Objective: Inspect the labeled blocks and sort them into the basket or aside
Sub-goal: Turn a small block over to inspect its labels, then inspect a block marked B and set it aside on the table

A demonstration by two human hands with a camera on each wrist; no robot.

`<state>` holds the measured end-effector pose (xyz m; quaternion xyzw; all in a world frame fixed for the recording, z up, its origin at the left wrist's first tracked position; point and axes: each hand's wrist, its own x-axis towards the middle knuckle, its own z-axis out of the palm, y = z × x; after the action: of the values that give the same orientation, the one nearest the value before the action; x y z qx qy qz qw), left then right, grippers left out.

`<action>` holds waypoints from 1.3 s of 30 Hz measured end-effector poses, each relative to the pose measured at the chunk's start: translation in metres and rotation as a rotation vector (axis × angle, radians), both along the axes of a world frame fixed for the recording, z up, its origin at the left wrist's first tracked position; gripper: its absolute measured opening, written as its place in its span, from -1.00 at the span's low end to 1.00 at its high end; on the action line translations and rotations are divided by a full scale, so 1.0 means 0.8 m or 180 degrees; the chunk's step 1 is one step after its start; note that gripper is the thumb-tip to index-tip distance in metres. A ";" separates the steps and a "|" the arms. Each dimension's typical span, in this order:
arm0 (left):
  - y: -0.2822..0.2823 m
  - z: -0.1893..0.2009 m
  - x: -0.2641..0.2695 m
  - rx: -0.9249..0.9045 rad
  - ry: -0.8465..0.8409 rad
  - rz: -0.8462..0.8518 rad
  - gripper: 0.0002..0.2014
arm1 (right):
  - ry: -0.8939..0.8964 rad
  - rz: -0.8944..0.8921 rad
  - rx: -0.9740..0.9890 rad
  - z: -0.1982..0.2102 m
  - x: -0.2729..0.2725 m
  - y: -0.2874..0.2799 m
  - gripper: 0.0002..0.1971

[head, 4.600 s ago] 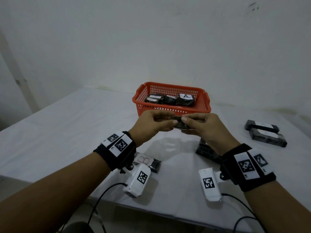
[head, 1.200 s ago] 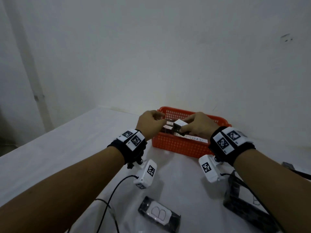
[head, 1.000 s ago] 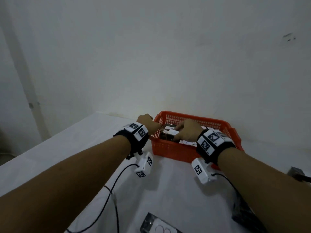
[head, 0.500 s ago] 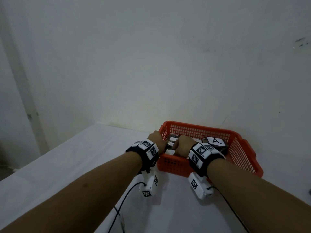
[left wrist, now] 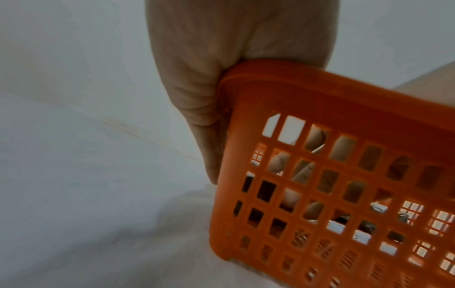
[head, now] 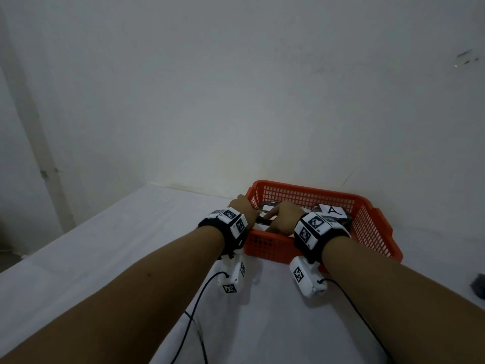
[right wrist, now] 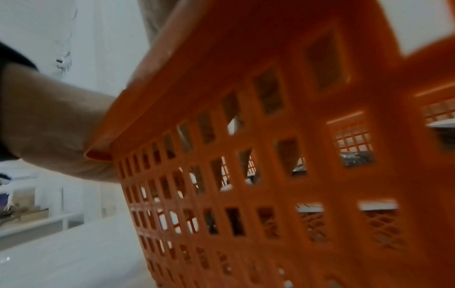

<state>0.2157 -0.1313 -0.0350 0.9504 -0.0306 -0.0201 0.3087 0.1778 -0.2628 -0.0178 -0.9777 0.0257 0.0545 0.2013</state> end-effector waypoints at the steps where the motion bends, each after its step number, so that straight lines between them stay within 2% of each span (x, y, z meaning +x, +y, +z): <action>1: 0.001 0.002 -0.001 -0.0021 0.0036 -0.0009 -0.54 | -0.0036 -0.0031 0.0052 0.004 -0.005 -0.001 -0.54; 5: 0.007 0.015 -0.006 -0.0017 -0.0009 -0.0115 -0.70 | -0.0414 -0.0144 0.0251 0.024 -0.030 -0.009 -0.54; 10: 0.013 0.045 -0.027 0.0085 -0.0944 -0.0177 -0.51 | -0.0842 -0.0055 0.0303 0.063 -0.097 -0.032 -0.40; 14: 0.000 0.066 -0.075 0.0071 -0.1458 -0.0800 -0.46 | -0.0973 0.0019 0.0236 0.083 -0.169 -0.059 -0.27; 18: -0.020 0.074 -0.136 0.0259 -0.1652 -0.1400 -0.36 | -0.0959 -0.0002 0.0153 0.089 -0.242 -0.086 -0.13; 20: -0.033 0.075 -0.165 0.0314 -0.1749 -0.1598 -0.34 | -0.0906 -0.0051 0.0160 0.087 -0.274 -0.098 -0.14; 25: -0.065 0.059 -0.229 0.0253 -0.1681 -0.2073 -0.38 | -0.0756 -0.0194 0.0171 0.077 -0.351 -0.121 -0.18; 27: -0.076 0.048 -0.249 0.0285 -0.1606 -0.2273 -0.33 | -0.0675 -0.0300 0.0037 0.071 -0.379 -0.131 -0.19; 34: -0.110 0.004 -0.303 0.0574 -0.1326 -0.2679 -0.18 | -0.0175 -0.0661 -0.0201 0.008 -0.423 -0.188 0.21; 36: -0.119 -0.007 -0.310 0.0711 -0.1126 -0.2728 -0.14 | -0.0129 -0.0684 -0.0161 -0.005 -0.427 -0.197 0.26; 39: -0.130 -0.021 -0.318 0.0743 -0.0920 -0.2902 -0.19 | -0.0082 -0.0692 -0.0152 -0.015 -0.429 -0.201 0.26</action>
<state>-0.0390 -0.2354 -0.0518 0.8616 -0.4835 -0.0244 0.1525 -0.1653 -0.4234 -0.0294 -0.9743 0.1304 0.0191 0.1829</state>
